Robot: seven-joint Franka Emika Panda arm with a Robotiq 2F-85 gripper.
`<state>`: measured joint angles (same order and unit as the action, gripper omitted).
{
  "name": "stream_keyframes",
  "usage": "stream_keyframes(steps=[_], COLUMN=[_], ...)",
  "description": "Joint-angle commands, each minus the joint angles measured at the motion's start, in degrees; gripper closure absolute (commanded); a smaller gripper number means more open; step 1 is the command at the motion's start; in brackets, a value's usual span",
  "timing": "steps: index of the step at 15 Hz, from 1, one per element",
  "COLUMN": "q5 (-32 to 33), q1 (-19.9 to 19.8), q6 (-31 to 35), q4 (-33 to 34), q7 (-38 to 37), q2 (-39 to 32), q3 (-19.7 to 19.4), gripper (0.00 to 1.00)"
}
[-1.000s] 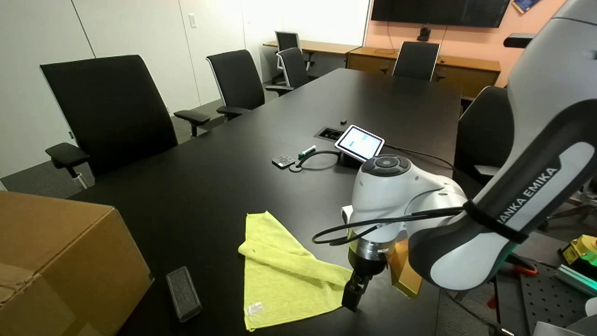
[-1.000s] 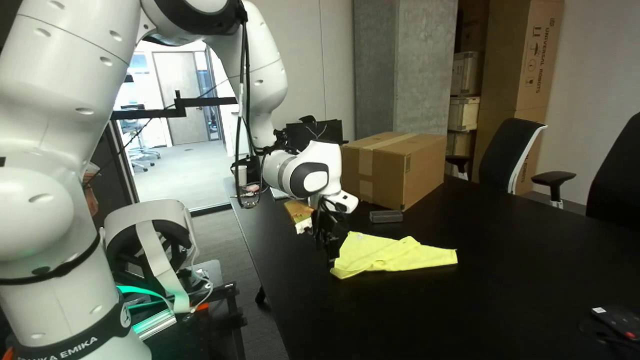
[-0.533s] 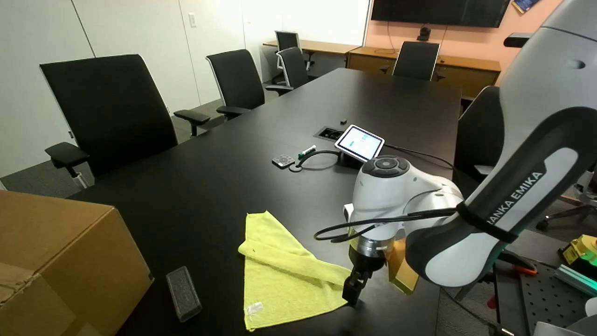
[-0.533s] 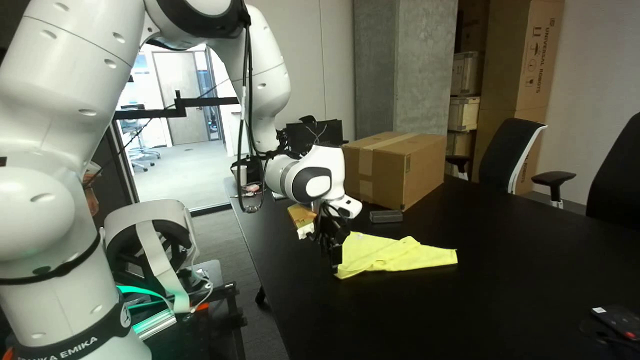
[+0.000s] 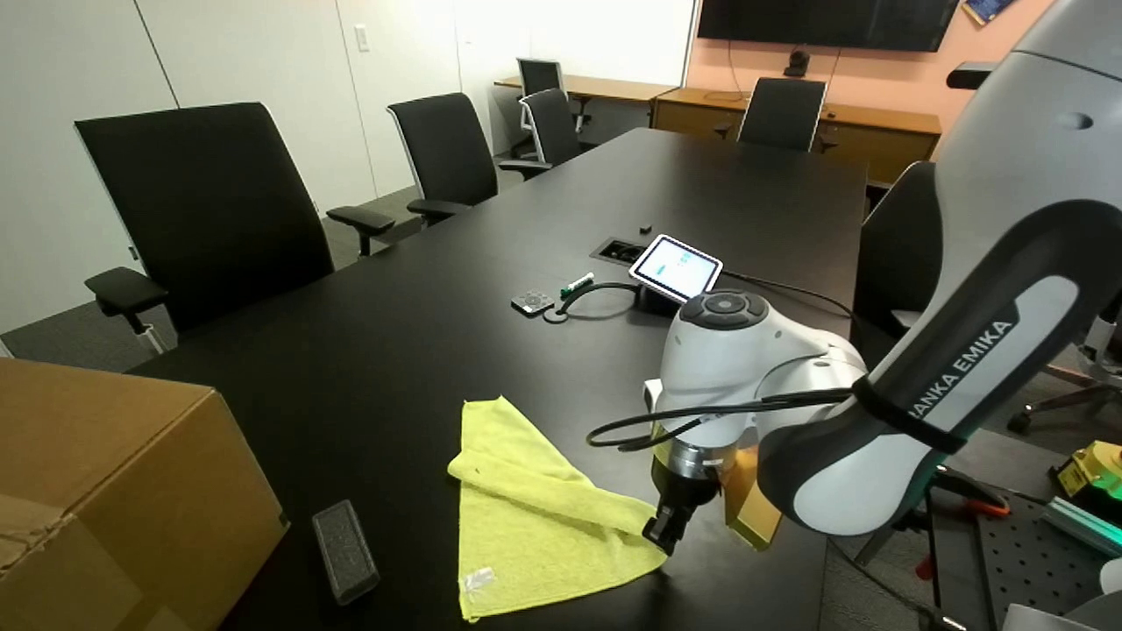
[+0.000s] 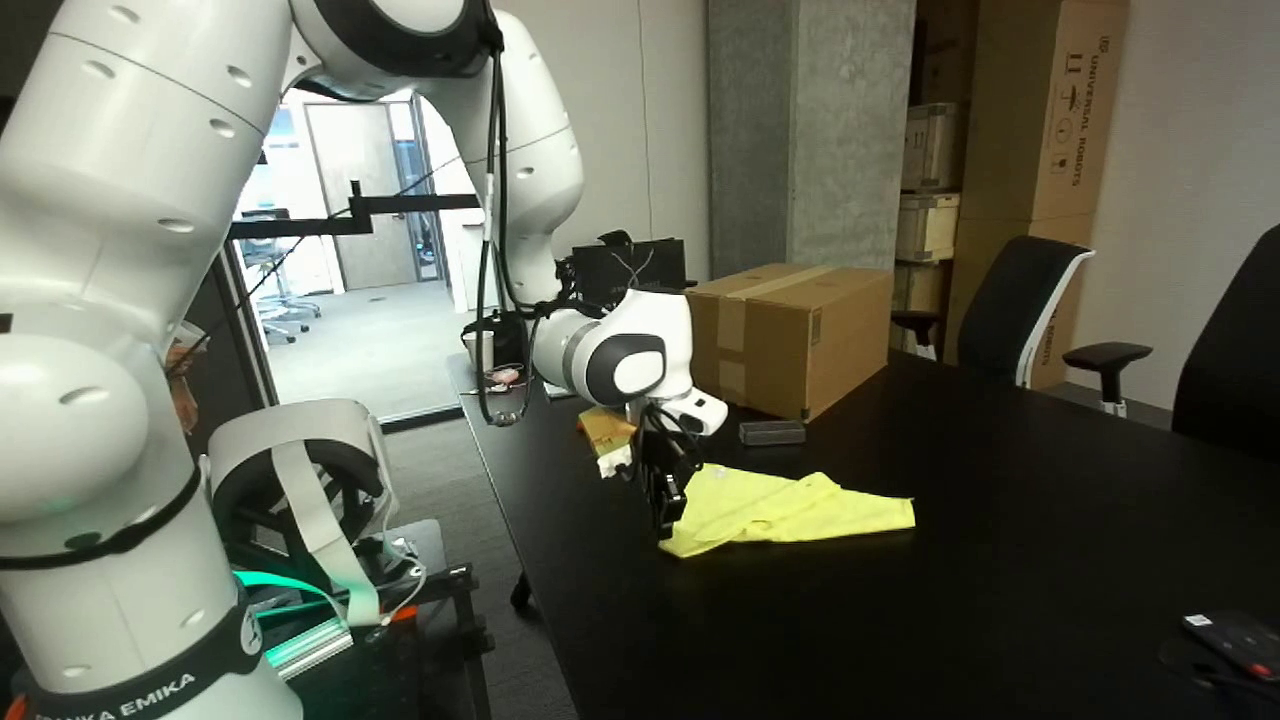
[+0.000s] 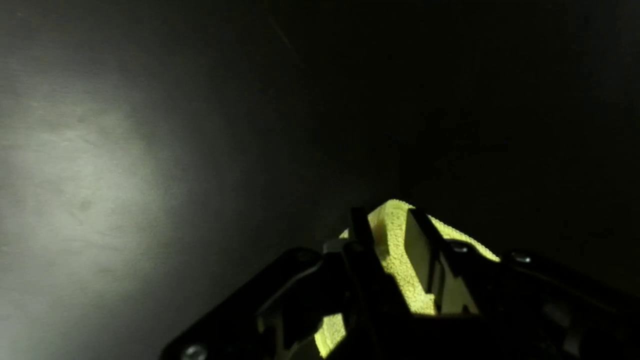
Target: Fold the cloth
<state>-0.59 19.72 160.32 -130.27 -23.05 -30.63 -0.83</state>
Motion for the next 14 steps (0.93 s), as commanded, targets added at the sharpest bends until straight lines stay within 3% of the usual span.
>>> stream_keyframes(steps=[1, 3, 8, 14], q5=[-0.66, -0.91, -0.66, -1.07], q1=[-0.41, -0.75, -0.47, -0.86], q6=[1.49, 1.77, 1.93, 2.24], q4=[0.71, 0.72, 1.2, 3.04], q7=[-0.52, -0.22, -0.29, 2.26], q2=[-0.16, 0.16, 0.16, 4.24], q3=[0.05, 0.3, 0.11, 3.84], gripper=[0.96, 1.0, 0.96, 0.98])
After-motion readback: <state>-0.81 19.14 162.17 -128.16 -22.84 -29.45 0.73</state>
